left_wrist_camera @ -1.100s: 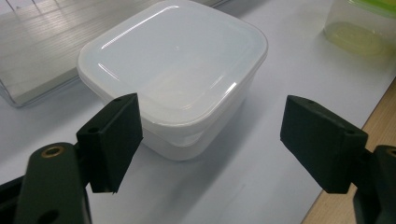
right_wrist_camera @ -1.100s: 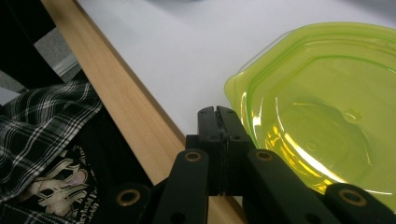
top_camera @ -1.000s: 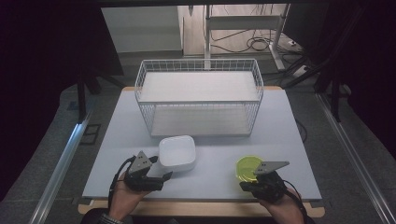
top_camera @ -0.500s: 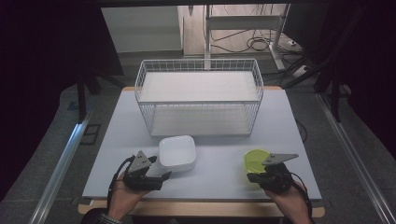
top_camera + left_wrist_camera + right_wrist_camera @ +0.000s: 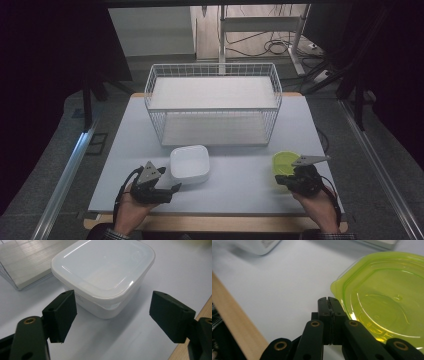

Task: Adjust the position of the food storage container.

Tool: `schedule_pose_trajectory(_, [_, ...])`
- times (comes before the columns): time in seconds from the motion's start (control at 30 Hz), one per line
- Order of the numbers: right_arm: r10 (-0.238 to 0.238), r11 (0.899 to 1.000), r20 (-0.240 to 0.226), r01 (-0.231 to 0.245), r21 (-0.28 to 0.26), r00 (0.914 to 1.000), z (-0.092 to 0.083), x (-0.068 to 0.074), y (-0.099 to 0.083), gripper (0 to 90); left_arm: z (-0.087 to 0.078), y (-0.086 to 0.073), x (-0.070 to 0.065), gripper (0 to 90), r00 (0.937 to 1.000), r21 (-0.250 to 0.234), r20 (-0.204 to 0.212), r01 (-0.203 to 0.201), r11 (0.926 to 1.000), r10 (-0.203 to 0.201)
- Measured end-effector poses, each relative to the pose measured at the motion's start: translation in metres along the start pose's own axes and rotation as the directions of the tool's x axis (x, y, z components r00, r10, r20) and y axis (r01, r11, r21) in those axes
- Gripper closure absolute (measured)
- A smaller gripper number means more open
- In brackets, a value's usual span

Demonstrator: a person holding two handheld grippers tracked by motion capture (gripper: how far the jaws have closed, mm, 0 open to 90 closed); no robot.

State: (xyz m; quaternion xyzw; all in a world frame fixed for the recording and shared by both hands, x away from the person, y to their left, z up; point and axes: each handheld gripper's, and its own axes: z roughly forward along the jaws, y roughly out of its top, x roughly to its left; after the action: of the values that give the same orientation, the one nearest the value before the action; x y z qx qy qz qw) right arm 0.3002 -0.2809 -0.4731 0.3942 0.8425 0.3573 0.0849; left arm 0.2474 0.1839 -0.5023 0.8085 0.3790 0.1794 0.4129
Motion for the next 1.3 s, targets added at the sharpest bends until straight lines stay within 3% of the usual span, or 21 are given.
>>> schedule_pose_trajectory(0.13, [0.004,1.0,0.005,-0.004,0.001,1.0,0.0,-0.001,0.0,88.7,0.0,0.0,0.001,21.5,1.0,0.005,-0.002,0.009,0.9999,-0.009])
schedule_pose_trajectory(0.27, [-0.034,0.999,0.011,0.034,-0.009,0.9994,-0.002,0.007,0.004,88.7,-0.001,0.0,0.011,24.1,0.9996,0.018,-0.017,0.022,0.9996,-0.022])
schedule_pose_trajectory(0.33, [-0.096,0.995,0.031,0.096,0.003,0.9949,-0.003,0.012,0.008,88.6,-0.003,-0.001,0.019,28.5,0.9991,0.013,-0.025,0.035,0.9993,-0.034])
schedule_pose_trajectory(0.37, [-0.096,0.995,0.031,0.096,0.003,0.9949,-0.003,0.012,0.008,88.6,-0.003,-0.001,0.019,30.1,0.9991,0.013,-0.025,0.035,0.9993,-0.034])
schedule_pose_trajectory(0.4, [-0.162,0.987,0.065,0.162,0.008,0.9847,-0.002,0.017,0.013,88.1,-0.005,-0.002,0.025,32.2,0.9984,0.006,-0.022,0.053,0.9986,-0.052])
schedule_pose_trajectory(0.43, [-0.172,0.985,0.068,0.172,0.005,0.9827,-0.002,0.018,0.014,88.1,-0.005,-0.003,0.032,33.3,0.997,-0.002,-0.021,0.074,0.9972,-0.074])
schedule_pose_trajectory(0.63, [-0.148,0.989,0.01,0.148,0.004,0.9889,0.009,0.018,0.024,87.9,0.003,-0.007,0.049,39.6,0.9944,0.029,-0.044,0.097,0.9949,-0.096])
schedule_pose_trajectory(0.8, [-0.171,0.985,-0.005,0.171,-0.009,0.9853,0.019,0.024,0.033,88.5,0.011,-0.004,0.053,48.1,0.9939,0.03,-0.039,0.104,0.9941,-0.103])
schedule_pose_trajectory(1.03, [-0.164,0.986,-0.036,0.164,-0.012,0.9858,0.04,0.03,0.05,89.0,0.028,-0.001,0.059,60.9,0.9909,0.068,-0.06,0.124,0.9899,-0.12])
schedule_pose_trajectory(1.17, [-0.16,0.987,-0.026,0.16,-0.008,0.9867,0.048,0.032,0.055,89.2,0.035,0.002,0.058,65.0,0.9916,0.078,-0.057,0.12,0.9897,-0.116])
schedule_pose_trajectory(1.2, [-0.166,0.986,-0.008,0.165,-0.021,0.9862,0.053,0.034,0.058,89.3,0.038,0.004,0.057,69.4,0.9914,0.085,-0.068,0.117,0.9895,-0.112])
schedule_pose_trajectory(1.3, [-0.163,0.986,0.012,0.163,-0.032,0.9866,0.056,0.034,0.06,89.2,0.042,0.006,0.058,71.4,0.9918,0.084,-0.058,0.118,0.9894,-0.114])
